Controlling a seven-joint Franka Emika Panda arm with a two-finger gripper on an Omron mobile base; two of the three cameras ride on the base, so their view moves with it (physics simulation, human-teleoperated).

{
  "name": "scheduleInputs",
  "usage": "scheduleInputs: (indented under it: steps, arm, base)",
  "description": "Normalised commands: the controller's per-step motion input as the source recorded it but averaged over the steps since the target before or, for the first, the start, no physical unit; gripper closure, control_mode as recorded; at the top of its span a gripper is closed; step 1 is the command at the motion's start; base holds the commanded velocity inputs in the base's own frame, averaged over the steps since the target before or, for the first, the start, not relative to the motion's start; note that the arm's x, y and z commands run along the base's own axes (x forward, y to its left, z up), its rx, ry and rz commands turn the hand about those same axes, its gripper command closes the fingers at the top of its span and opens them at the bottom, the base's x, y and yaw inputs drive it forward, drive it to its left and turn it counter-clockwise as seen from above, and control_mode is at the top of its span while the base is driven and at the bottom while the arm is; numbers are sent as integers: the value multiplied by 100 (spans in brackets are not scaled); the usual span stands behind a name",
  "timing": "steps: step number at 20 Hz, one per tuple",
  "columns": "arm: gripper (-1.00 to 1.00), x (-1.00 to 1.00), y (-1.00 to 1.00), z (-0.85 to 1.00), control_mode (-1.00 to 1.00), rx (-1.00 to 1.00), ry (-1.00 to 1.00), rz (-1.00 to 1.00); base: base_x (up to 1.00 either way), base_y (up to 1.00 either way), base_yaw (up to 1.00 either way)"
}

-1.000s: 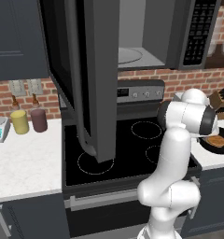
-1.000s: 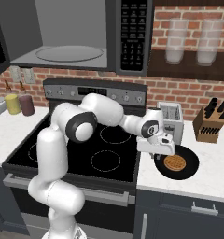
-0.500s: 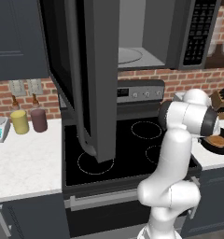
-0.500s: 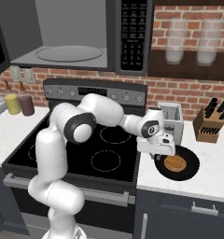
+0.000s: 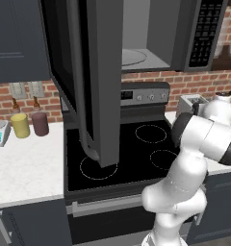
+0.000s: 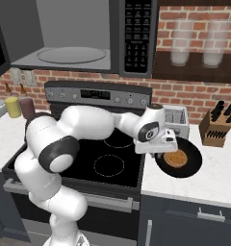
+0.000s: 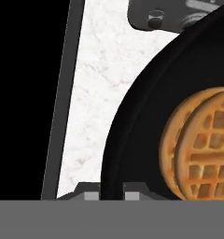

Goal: Open the microwave, place the bowl with waffle inside the microwave, then close the microwave door and turn it on.

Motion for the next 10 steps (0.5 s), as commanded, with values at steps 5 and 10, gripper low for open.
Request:
scheduleInputs:
  steps: [5,10]
  arm:
    - [100,-47,53,79,-100,-10,-15,46]
    - [100,-53,65,88,-100,-13,-12,51]
  base:
    - [0,0,0]
    - [0,0,0]
